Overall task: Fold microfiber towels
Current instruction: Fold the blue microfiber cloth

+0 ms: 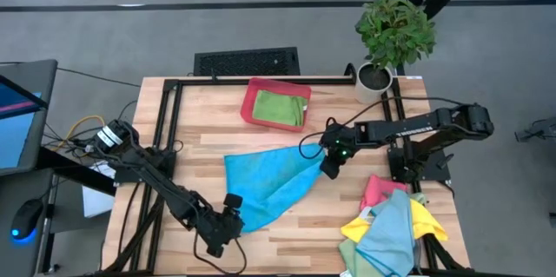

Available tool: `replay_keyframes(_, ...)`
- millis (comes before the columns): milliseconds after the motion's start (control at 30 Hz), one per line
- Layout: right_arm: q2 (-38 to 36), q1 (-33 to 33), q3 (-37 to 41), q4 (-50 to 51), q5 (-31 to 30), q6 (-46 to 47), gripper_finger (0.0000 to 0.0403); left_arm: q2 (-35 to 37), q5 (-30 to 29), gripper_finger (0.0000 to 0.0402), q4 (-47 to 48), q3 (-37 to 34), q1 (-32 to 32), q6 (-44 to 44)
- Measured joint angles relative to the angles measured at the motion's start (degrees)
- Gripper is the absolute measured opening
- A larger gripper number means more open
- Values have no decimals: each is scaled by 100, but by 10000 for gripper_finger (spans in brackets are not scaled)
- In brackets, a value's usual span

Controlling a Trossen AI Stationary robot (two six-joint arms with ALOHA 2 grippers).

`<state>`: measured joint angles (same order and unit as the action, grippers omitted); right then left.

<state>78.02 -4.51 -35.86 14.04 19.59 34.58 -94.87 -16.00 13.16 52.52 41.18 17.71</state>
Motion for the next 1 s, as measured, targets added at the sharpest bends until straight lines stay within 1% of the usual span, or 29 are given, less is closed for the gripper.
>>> replay_keyframes(133,-2,0,0,2,-2,-52,71,-246,12,159,-50,-28,-13,-79)
replay_keyframes(167,-2,0,0,2,-4,-58,71,-366,22,158,-196,-28,-14,-123)
replay_keyframes(233,-2,0,0,7,-4,-58,71,-618,183,158,-420,-1,-26,-244)
replay_keyframes(300,-2,0,0,9,-4,-58,71,-885,285,158,-318,139,-28,-269)
replay_keyframes(333,-2,0,0,11,-4,-57,71,-973,255,158,-246,216,-32,-240)
replay_keyframes(400,-2,-2,0,9,-4,-58,71,-1026,-29,158,-57,378,-32,-233)
replay_keyframes(533,-2,-2,0,4,-20,-58,71,-994,-430,153,235,510,-47,-214)
replay_keyframes(600,-2,-2,0,-11,-20,-58,71,-968,-443,138,306,528,-41,-113)
replay_keyframes(667,-2,-2,0,-25,-20,-58,71,-975,-331,117,451,487,-41,7)
replay_keyframes(733,-2,-2,0,-43,-20,-58,71,-977,-201,94,396,441,-41,40)
replay_keyframes(867,-2,-2,0,-81,-20,-58,71,-977,-233,56,352,442,-41,51)
replay_keyframes(1000,-2,-1,2,-104,-17,-36,71,-977,-233,9,458,479,-41,55)
